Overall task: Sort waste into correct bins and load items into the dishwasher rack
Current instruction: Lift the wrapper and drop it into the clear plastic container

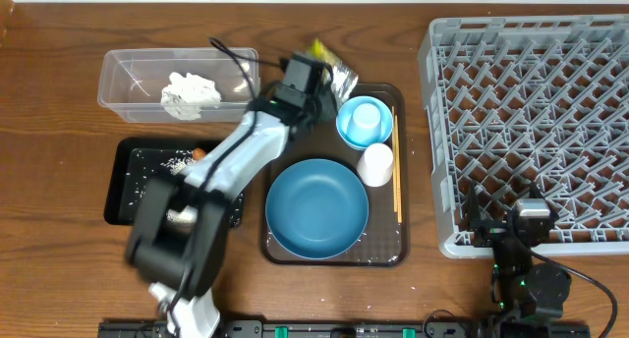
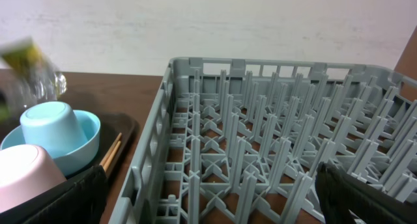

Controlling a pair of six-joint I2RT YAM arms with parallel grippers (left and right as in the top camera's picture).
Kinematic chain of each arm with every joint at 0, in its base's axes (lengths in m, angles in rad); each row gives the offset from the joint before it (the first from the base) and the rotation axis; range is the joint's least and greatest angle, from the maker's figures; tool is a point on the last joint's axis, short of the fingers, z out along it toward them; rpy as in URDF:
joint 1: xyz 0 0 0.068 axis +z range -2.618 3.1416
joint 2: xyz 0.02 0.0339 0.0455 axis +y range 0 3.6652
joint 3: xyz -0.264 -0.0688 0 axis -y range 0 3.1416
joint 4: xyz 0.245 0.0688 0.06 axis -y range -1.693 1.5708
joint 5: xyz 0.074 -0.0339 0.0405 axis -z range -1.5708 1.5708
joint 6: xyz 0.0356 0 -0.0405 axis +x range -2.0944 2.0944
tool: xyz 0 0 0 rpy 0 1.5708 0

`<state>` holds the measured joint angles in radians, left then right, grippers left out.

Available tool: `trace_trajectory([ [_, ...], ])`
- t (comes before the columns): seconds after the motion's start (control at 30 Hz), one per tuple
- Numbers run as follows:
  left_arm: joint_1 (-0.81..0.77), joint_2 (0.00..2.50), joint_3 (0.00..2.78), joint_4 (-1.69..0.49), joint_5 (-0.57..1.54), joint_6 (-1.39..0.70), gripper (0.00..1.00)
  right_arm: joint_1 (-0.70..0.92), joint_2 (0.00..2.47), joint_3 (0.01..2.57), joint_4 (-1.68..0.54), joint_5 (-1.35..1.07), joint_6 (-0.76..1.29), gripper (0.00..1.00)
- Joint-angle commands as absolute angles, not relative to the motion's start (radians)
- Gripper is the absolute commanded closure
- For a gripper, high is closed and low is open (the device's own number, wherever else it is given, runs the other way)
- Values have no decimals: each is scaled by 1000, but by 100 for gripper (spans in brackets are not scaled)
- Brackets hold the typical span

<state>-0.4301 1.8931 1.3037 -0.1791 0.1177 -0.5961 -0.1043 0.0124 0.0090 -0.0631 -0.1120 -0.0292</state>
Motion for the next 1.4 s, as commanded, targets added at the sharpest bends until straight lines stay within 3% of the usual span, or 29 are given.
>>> trace_trajectory([
  [0.0, -425, 1710, 1320, -178, -1, -569, 94, -115, 8, 6, -64, -109, -15, 1],
  [0.27, -348, 1550, 1320, -270, -250, -570, 94, -115, 8, 6, -64, -109, -15, 1],
  [0.6, -100, 1624, 1320, -321, -255, -570, 93, -115, 8, 6, -64, -109, -15, 1],
  [0.7, -48, 1642, 1320, -338, -255, -570, 83, -115, 8, 6, -64, -109, -15, 1],
  [0.8, -22, 1648, 1317, -372, -255, -570, 83, -115, 8, 6, -64, -109, -15, 1],
  [0.97, -16, 1648, 1315, -389, -255, -570, 45, -115, 8, 6, -64, -109, -15, 1],
  [1.2, -17, 1648, 1315, -455, -244, -570, 14, -115, 8, 6, -64, -109, -15, 1],
  [1.37, -17, 1648, 1315, -519, -244, -570, 10, -115, 8, 6, -64, -109, -15, 1],
])
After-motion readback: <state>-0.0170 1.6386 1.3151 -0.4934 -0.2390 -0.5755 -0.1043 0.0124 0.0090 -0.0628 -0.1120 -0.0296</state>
